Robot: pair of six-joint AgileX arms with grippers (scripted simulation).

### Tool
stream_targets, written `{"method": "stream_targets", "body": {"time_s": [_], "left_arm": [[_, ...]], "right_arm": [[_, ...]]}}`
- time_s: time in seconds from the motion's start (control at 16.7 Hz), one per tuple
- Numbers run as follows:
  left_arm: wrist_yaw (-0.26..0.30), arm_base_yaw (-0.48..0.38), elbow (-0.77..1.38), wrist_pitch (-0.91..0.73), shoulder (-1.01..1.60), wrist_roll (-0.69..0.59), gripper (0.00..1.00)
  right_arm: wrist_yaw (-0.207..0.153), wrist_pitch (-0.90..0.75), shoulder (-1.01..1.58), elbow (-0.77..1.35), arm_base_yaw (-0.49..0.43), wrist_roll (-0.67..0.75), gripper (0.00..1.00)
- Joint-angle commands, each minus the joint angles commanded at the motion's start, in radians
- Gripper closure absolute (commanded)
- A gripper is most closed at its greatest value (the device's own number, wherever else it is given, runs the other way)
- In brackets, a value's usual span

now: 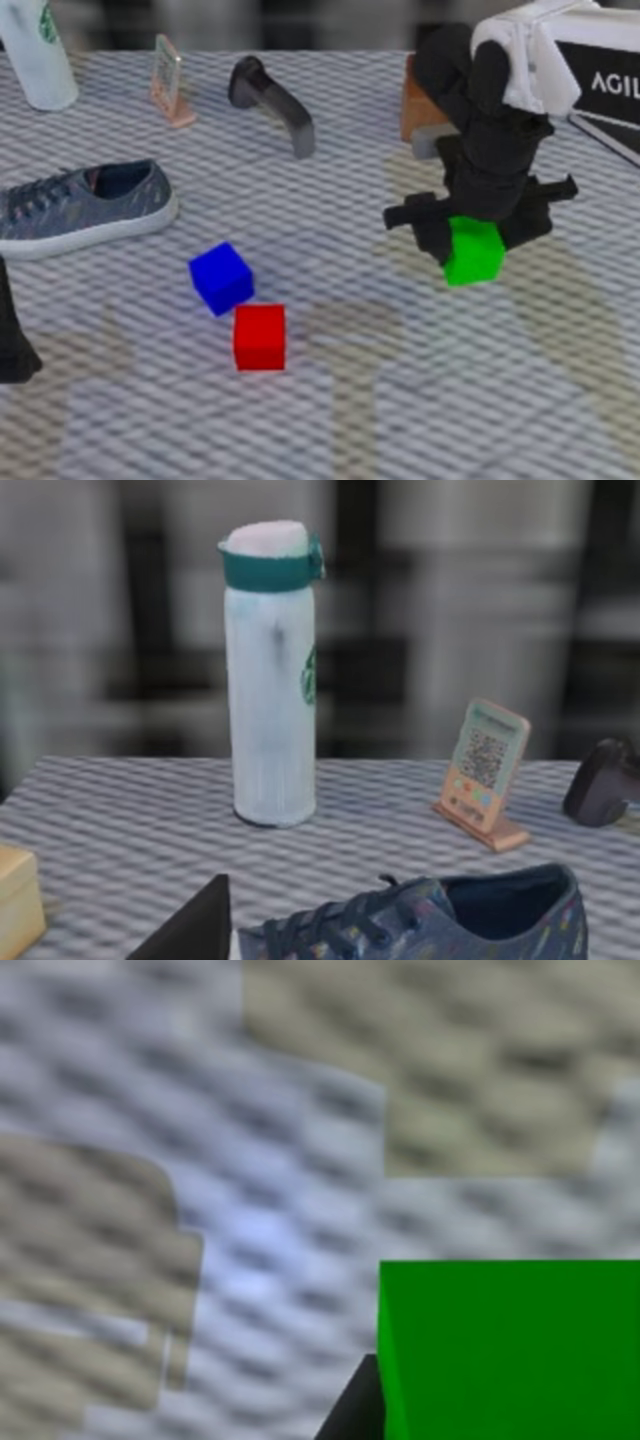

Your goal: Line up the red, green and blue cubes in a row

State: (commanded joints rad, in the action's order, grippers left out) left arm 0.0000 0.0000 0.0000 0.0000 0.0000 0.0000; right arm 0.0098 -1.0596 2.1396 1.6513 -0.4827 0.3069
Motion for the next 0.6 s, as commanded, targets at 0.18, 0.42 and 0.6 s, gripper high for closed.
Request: {"method": "stream_targets", "body": {"time_s": [0.18,0.42,0.6], "left_arm": [[0.0,0.0,0.0,0.0,0.0,0.0,0.0],[0.0,0.0,0.0,0.0,0.0,0.0,0.0],[0.0,0.0,0.0,0.0,0.0,0.0,0.0]], "right_arm": [[0.0,0.002,0.004,-0.001,0.003,0.004,1.0],[0.001,-0.028,0.023,0.048,-0.06,0.106,1.0],[0.004,-0.068,0.048,0.107,-0.146,0.243,1.0]]}}
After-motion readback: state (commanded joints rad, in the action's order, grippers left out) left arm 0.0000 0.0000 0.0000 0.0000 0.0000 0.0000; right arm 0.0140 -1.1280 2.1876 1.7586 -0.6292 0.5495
